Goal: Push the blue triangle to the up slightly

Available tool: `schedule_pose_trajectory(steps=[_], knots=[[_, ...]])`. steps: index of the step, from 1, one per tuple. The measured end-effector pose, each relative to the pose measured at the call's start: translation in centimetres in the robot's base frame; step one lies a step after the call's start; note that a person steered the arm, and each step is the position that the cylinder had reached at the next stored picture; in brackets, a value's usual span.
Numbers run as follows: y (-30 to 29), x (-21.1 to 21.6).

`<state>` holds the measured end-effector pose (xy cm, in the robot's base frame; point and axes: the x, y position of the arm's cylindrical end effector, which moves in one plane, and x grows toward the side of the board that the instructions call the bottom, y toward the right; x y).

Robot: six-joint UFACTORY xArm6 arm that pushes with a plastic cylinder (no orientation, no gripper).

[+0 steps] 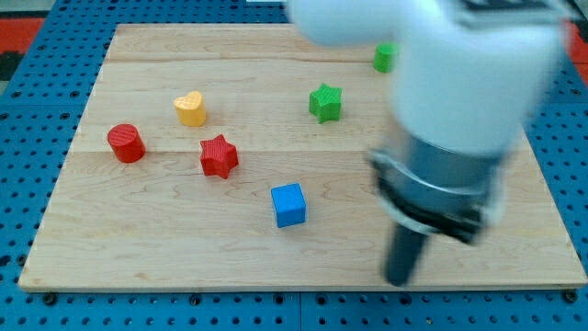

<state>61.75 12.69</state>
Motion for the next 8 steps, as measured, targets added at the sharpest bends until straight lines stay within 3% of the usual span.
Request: schedule_pose_trajectory(steps=[1, 2, 3, 4, 8], knots=[[-1.4, 0.1], [1.6, -3.3], [-3.9, -6.1], [-0.6, -6.8], [-1.1, -7.0]])
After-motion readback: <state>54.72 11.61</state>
